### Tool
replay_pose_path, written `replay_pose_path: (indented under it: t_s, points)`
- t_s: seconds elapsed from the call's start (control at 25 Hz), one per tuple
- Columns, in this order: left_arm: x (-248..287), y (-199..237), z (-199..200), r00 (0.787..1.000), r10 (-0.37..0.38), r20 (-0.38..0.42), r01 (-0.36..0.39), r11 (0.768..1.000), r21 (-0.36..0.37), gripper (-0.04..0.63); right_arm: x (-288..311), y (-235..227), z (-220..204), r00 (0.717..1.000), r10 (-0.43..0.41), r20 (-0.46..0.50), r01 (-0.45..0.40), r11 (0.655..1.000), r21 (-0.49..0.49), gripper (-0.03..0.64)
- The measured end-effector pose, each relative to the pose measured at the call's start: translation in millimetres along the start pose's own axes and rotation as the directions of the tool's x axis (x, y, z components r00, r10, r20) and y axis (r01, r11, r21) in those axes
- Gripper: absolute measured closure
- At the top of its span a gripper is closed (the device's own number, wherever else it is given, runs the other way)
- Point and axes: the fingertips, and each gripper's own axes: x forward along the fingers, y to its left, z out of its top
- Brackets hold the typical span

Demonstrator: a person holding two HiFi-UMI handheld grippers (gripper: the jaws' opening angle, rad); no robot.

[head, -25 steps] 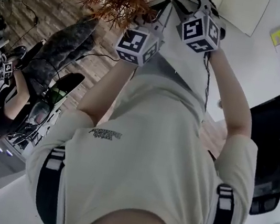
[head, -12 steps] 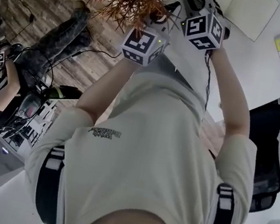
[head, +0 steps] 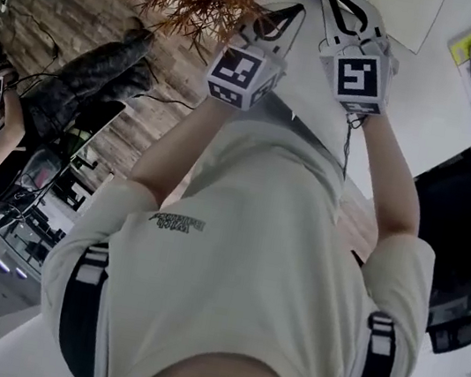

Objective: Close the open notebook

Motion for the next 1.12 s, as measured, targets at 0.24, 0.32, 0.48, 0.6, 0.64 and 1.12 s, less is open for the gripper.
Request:
replay_pose_path:
  t_s: [0.24, 0.32, 0.48, 0.6, 0.64, 1.12]
  points:
    - [30.5, -34.0, 15.7, 0.995, -0.096, -0.005, 0.096, 0.994, 0.051, 0.583, -75.1, -53.3, -11.4, 0.973, -0.22, 0.074, 0.203, 0.961, 0.189, 0.601]
    - [42.3, -48.4, 18.0, 0.991, -0.129, -0.018, 0.13, 0.989, 0.071, 0.583, -98.2, -69.3, -30.9, 0.959, -0.283, 0.037, 0.266, 0.932, 0.245, 0.601]
    - [61.5, -78.0, 12.1, 0.982, -0.182, -0.059, 0.187, 0.978, 0.09, 0.583, -132.3, -90.4, -85.0, 0.932, -0.353, -0.083, 0.36, 0.877, 0.318, 0.601]
    - [69.6, -96.6, 3.6, 0.969, -0.229, -0.097, 0.239, 0.966, 0.101, 0.583, -143.8, -101.5, -126.9, 0.906, -0.384, -0.177, 0.423, 0.838, 0.344, 0.617]
    - [71.9, -102.7, 1.4, 0.964, -0.245, -0.106, 0.256, 0.961, 0.107, 0.583, -145.3, -105.5, -138.9, 0.899, -0.388, -0.203, 0.437, 0.825, 0.357, 0.617]
    - [88.0, -138.0, -19.6, 0.937, -0.305, -0.17, 0.326, 0.939, 0.11, 0.583, -144.9, -110.6, -182.3, 0.9, -0.325, -0.289, 0.428, 0.783, 0.451, 0.614]
